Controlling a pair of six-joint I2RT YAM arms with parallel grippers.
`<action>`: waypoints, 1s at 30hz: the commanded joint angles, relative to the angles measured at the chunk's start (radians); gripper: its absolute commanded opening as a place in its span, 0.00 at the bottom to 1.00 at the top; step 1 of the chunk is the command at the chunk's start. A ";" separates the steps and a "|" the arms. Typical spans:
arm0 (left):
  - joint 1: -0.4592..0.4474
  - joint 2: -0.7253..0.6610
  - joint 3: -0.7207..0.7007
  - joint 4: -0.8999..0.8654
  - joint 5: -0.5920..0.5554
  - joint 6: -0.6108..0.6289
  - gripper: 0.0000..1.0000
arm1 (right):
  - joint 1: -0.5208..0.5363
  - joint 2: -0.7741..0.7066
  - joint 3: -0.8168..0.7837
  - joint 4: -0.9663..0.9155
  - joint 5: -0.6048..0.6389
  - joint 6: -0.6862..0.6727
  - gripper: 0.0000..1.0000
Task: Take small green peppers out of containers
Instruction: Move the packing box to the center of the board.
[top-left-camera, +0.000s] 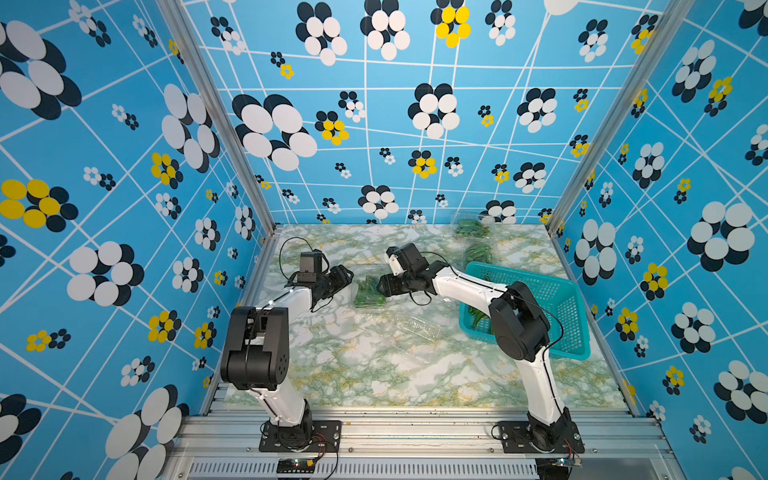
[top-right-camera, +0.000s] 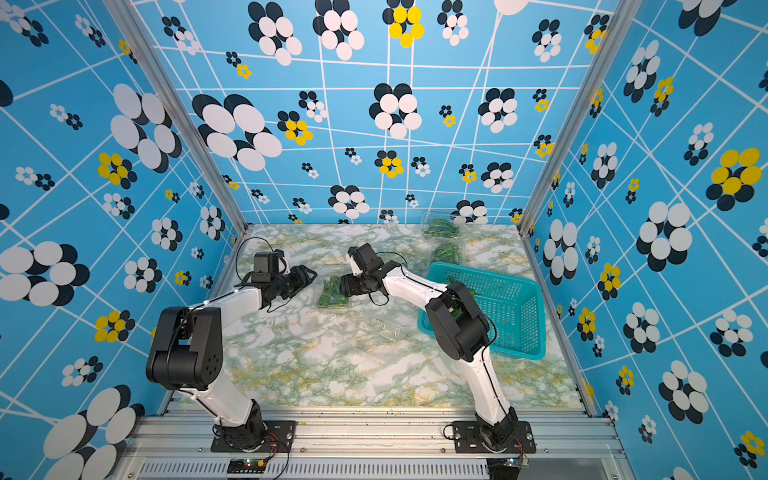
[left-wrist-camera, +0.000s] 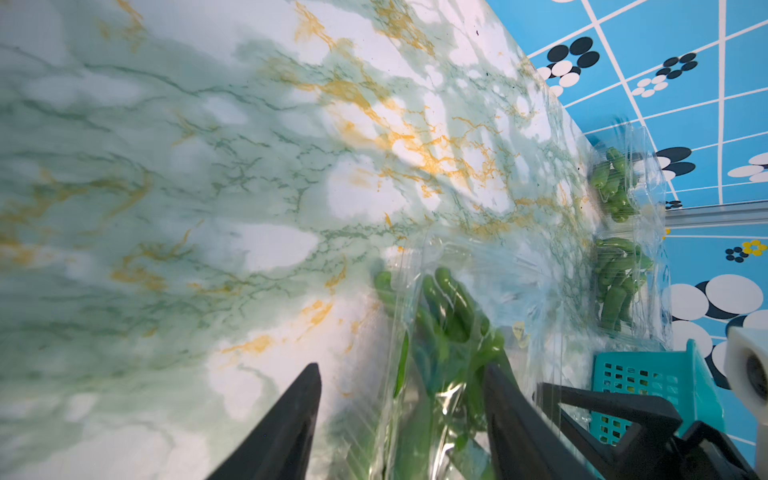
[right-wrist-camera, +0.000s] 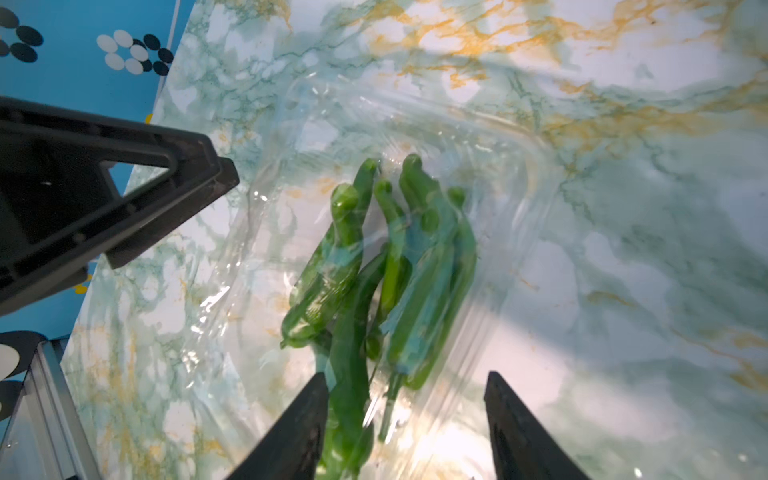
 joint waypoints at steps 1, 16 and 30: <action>0.013 -0.068 -0.045 -0.066 -0.020 0.032 0.64 | -0.004 -0.082 -0.031 -0.024 0.028 -0.006 0.63; 0.063 -0.069 -0.024 -0.154 -0.005 0.080 0.62 | -0.018 0.010 0.152 -0.133 0.077 -0.051 0.66; 0.077 0.015 -0.035 -0.012 0.075 0.082 0.61 | -0.018 0.195 0.344 -0.217 0.021 -0.034 0.65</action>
